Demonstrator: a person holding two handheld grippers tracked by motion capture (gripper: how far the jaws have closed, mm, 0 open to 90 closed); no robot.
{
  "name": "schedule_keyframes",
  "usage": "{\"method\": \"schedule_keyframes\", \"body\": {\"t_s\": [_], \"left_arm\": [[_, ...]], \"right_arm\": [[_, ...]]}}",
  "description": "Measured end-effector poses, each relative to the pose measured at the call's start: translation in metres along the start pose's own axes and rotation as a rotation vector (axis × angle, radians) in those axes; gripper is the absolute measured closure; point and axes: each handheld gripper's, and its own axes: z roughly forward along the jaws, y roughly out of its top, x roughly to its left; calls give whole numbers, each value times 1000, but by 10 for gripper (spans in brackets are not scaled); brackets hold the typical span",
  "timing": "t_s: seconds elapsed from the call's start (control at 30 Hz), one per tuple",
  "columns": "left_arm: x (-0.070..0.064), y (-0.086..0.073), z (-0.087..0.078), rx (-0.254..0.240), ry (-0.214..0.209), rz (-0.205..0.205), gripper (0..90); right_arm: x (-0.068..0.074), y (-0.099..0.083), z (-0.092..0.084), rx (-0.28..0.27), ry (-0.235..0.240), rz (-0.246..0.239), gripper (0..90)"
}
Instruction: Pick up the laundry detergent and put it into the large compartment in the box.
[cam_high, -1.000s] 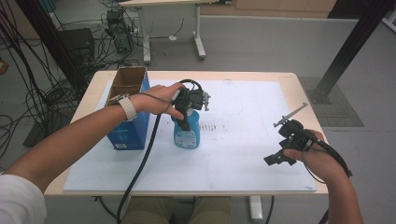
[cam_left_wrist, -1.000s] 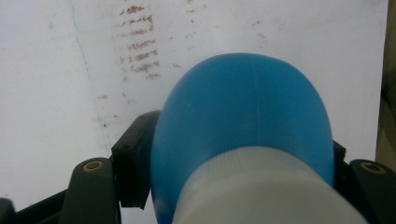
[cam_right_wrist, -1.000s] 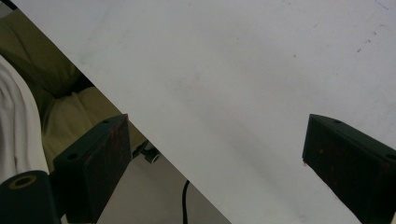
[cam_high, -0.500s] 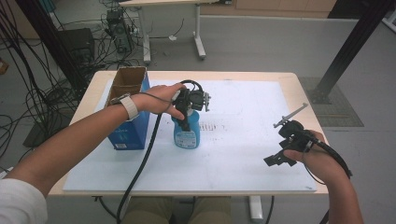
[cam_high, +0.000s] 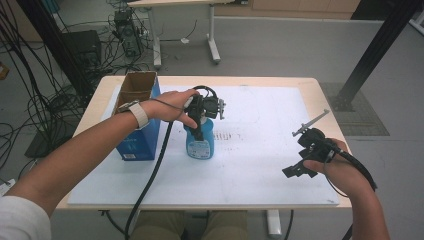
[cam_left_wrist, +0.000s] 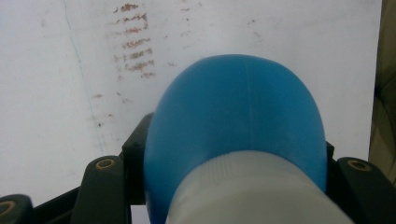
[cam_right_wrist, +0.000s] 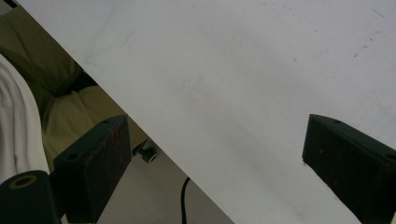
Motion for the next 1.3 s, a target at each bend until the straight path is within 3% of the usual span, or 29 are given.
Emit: {"method": "schedule_keyframes", "body": {"t_s": [1.3], "left_arm": [[0,-2,0,-8,0,1,392]], "right_arm": [[-4,2,1,3,5,-3,80]]}}
